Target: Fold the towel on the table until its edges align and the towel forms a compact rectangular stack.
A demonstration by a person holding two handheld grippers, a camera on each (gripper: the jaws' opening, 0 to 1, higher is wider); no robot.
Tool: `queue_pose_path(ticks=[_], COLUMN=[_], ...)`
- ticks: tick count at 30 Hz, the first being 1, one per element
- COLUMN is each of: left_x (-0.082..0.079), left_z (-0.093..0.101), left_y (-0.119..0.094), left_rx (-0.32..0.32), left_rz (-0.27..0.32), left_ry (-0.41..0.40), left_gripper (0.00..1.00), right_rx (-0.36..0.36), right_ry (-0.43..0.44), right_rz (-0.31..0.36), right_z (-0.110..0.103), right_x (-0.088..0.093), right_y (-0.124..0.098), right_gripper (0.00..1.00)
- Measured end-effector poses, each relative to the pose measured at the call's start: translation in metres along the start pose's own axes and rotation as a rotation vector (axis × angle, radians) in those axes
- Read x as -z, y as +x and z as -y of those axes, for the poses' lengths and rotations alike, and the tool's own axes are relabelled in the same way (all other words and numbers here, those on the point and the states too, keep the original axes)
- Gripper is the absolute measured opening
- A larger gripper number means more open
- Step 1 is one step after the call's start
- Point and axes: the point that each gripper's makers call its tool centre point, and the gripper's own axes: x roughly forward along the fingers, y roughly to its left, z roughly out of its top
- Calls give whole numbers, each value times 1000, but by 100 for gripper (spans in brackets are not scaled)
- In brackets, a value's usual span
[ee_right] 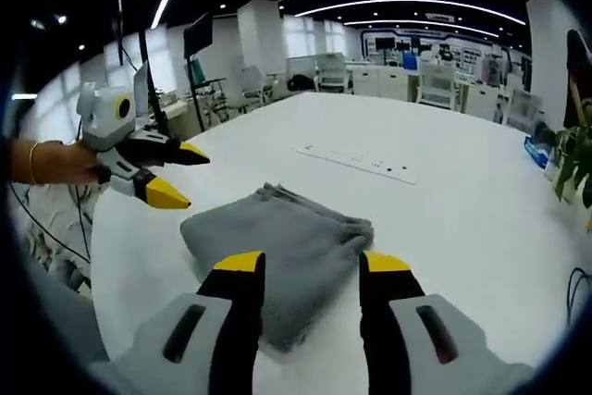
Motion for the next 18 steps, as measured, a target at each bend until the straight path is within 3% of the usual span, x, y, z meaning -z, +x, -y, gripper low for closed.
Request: queue_pose_path(ticks=[3,7,15,18], left_x=[0,7,25,41], left_z=[11,19,40,49], left_y=[-13,-27,-57,-61], left_rx=[-5,-27,-41,-30], left_rz=[20,23,90,59], left_ry=[0,-5,-62,-91], left_gripper=[69,78,92,94], right_rx=[12,63,89,76], right_ry=[5,9,27,49], right_rz=[17,70,99,70], right_z=[-8,-14,-36,-46], right_x=[4,7,28,47], right_y=[-14,-32,-62,-63], right_gripper=[47,62,66,67])
